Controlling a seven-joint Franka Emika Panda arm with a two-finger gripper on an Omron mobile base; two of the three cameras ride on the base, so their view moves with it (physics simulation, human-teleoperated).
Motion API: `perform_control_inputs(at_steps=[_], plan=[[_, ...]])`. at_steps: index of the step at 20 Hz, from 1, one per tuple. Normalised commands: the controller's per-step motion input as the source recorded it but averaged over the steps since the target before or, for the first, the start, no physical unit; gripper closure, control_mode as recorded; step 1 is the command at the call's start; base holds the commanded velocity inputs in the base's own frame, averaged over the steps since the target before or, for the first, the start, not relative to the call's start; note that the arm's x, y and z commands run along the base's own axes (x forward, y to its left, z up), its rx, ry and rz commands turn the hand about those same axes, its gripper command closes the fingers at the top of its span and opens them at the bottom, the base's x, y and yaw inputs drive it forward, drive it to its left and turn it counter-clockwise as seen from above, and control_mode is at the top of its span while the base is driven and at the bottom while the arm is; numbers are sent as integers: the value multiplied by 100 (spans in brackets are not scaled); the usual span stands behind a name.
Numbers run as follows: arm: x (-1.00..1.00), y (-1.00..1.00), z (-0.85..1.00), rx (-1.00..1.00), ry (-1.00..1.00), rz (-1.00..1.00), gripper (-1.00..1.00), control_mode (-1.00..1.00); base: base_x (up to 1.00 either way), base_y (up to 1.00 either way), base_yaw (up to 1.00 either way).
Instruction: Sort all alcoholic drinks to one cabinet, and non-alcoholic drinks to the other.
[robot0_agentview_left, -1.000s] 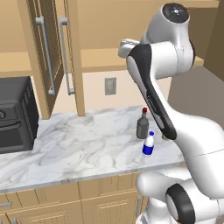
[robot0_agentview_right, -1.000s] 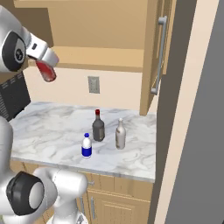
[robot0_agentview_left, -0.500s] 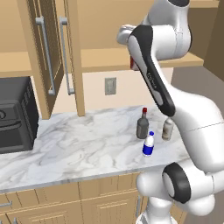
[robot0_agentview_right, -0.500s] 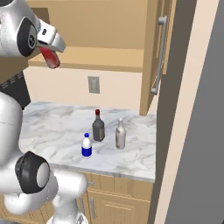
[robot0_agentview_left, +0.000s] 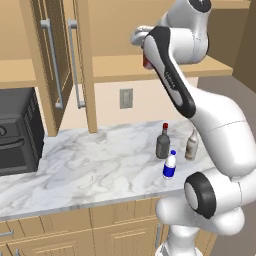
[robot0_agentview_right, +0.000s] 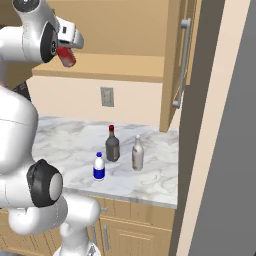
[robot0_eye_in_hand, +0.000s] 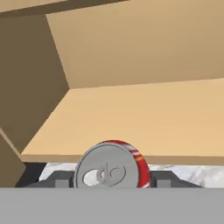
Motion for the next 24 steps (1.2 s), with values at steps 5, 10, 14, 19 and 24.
perform_control_inputs(at_steps=[5, 10, 14, 19, 24], plan=[[53, 0, -3, -7, -5, 7, 100, -100, 0, 0, 0], [55, 0, -15, -3, 0, 0, 100, -100, 0, 0, 0], [54, 0, -16, 0, 0, 0, 100, -100, 0, 0, 0], [43, 0, -26, 0, 0, 0, 100, -100, 0, 0, 0], [33, 0, -31, 0, 0, 0, 100, -100, 0, 0, 0]])
